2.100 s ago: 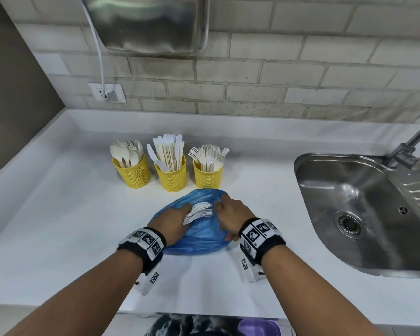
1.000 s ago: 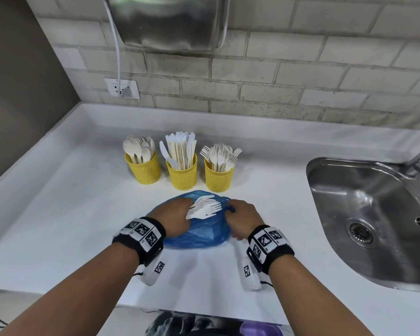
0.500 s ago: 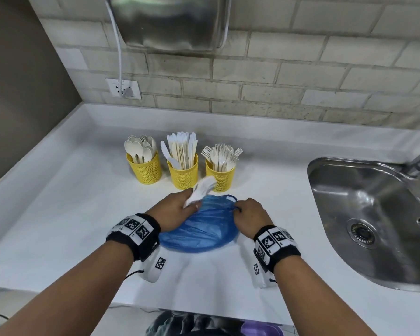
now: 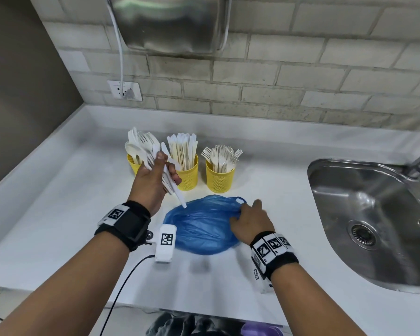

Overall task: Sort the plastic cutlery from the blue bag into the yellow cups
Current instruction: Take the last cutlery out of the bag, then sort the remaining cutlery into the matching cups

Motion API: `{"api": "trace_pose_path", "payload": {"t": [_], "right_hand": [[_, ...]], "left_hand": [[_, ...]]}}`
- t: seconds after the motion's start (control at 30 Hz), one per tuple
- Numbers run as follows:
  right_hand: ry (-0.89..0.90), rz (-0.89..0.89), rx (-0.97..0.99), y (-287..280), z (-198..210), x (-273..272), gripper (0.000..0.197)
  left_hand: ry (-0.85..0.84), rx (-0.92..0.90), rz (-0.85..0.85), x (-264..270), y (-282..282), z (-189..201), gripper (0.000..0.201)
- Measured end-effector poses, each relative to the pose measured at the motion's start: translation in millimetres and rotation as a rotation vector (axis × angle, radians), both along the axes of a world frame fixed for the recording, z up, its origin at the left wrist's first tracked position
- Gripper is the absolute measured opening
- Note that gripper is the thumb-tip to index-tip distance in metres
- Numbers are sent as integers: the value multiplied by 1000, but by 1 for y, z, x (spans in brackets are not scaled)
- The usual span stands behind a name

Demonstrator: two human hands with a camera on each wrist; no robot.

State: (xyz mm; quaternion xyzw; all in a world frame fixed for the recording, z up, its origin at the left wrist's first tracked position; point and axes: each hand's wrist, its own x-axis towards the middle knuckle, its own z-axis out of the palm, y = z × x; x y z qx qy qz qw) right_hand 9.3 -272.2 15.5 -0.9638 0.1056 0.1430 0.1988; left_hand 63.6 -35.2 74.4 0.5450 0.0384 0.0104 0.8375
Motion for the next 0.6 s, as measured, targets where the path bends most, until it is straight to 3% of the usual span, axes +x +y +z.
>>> {"api": "trace_pose_path", "payload": {"t": [0.13, 0.23, 0.33, 0.5, 0.6], "right_hand": [[-235, 149, 54, 15, 13, -6, 42], [-237, 274, 206, 27, 18, -6, 39], [-219, 271, 421, 35, 29, -3, 37], [166, 67, 1067, 47, 50, 1, 54], [379, -32, 1499, 49, 62, -1, 46]], "left_hand": [[-2, 91, -33, -3, -10, 3, 23], [-27, 170, -118, -8, -19, 4, 16], [-44, 168, -230, -13, -30, 7, 7], [-36, -1, -336, -21, -49, 23, 14], [-55, -62, -378, -21, -58, 32, 16]]}}
